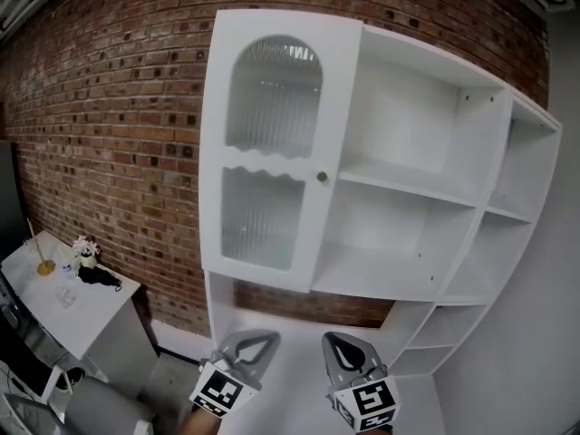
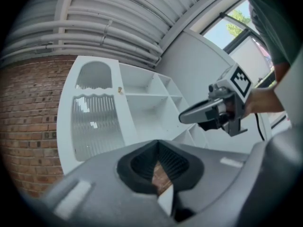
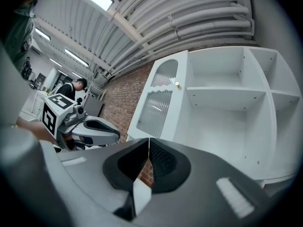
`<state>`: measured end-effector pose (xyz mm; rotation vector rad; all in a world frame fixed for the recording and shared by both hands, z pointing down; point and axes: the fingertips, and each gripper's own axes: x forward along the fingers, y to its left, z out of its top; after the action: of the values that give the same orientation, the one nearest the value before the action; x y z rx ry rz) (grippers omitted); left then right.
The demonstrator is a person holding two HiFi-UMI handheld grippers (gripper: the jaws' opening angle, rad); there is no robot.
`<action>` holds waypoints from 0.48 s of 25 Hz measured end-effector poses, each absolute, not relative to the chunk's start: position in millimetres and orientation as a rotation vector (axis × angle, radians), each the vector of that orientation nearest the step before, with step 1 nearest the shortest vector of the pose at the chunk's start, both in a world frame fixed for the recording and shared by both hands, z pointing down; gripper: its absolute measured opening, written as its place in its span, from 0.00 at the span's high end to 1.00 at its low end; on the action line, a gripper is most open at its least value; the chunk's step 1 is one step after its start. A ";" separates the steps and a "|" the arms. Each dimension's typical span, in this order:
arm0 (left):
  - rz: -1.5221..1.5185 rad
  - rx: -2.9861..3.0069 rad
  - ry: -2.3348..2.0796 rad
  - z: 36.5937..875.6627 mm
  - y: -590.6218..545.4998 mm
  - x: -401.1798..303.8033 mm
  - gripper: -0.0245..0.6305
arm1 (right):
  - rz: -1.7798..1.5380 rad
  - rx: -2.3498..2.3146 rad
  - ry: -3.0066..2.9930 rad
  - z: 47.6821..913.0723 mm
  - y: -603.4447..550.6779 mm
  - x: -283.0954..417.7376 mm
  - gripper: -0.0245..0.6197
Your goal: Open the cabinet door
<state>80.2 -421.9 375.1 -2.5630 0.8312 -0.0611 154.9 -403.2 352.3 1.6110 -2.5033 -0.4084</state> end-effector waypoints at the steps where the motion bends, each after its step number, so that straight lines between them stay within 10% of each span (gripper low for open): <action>1: -0.065 -2.561 0.843 375.8 -424.5 82.9 0.96 | -0.409 1.599 -2.512 353.0 -406.8 157.6 0.95; 12: -0.105 -2.496 0.996 373.8 -442.0 111.3 0.96 | -0.454 1.457 -2.625 347.0 -435.7 188.4 0.95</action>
<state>111.3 -442.0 373.8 -2.4964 0.9960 -0.1053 188.4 -435.7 347.0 1.4574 -2.6249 -0.4540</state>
